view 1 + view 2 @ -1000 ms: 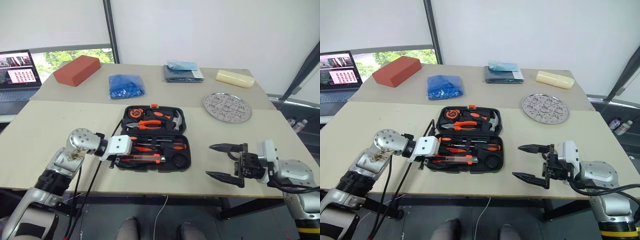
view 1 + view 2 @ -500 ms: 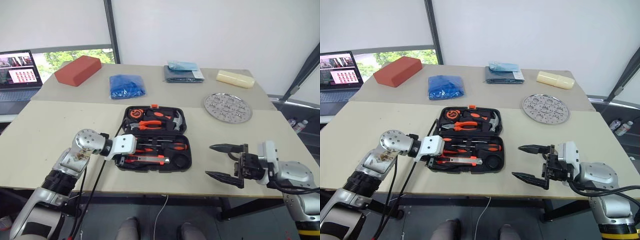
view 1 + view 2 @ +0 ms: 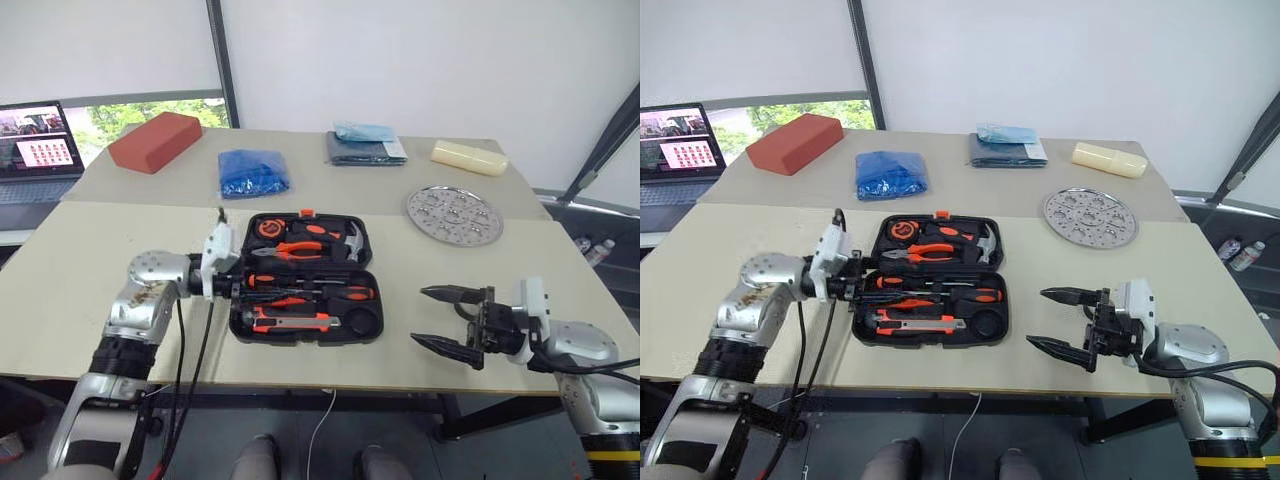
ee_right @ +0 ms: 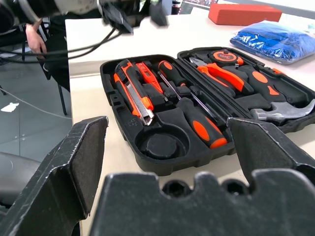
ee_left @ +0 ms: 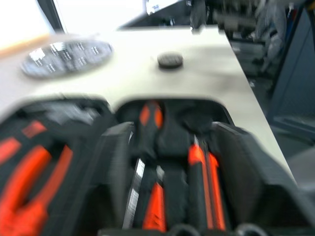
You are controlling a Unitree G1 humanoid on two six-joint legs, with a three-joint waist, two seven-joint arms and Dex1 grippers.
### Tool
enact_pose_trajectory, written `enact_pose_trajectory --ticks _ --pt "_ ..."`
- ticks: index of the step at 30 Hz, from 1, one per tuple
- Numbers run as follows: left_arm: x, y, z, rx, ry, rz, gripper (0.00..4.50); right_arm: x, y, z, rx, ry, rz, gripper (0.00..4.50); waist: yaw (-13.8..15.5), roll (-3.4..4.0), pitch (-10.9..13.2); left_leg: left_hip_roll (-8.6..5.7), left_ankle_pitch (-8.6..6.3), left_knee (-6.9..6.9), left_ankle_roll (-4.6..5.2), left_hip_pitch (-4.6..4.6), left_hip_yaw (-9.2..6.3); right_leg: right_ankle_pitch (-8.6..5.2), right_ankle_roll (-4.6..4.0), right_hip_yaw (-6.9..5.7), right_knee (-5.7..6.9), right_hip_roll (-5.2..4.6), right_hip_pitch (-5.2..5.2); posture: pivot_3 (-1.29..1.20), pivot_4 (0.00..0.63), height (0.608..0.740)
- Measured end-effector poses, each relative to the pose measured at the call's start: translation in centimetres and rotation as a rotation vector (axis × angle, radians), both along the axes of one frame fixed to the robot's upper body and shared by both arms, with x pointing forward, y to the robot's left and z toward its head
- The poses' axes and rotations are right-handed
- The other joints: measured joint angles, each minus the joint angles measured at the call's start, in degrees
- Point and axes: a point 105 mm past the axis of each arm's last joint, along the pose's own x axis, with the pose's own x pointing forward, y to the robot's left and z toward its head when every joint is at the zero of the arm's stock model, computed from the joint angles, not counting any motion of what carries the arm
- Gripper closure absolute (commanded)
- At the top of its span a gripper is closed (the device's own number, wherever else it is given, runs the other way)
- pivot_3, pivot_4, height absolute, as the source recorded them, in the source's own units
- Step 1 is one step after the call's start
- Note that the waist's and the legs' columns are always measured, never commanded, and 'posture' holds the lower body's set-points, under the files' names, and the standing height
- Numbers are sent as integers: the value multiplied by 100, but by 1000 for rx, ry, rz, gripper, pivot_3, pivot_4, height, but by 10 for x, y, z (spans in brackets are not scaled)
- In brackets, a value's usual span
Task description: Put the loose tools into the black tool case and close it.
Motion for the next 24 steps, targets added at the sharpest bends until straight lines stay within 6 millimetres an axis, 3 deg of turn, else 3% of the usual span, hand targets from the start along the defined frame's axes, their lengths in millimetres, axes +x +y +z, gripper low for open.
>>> enact_pose_trajectory --ticks 4,11,16,24 --pt "0 -3 -26 70 3 46 4482 -1 0 -3 7 10 -7 0 -1 0 0 -1 0 1 0 -1 0 2 -2 0 0 -1 -1 0 150 740" --pt "-1 -5 -36 164 -68 50 4482 -4 0 -6 7 16 -16 0 4 11 -7 -1 -1 0 -1 19 0 2 -3 1 -1 -3 19 0 150 740" --pt "0 -8 -43 201 -62 73 4482 -6 0 -8 7 23 -21 0 -2 27 -17 -1 -11 -7 -17 71 1 -29 -26 0 -8 -6 70 0 150 740" --pt "5 -12 -53 251 -9 135 4482 -5 3 -7 24 16 -40 0 12 82 -74 -9 -22 -6 -35 77 -1 -31 -23 2 -18 -8 83 0 150 740"
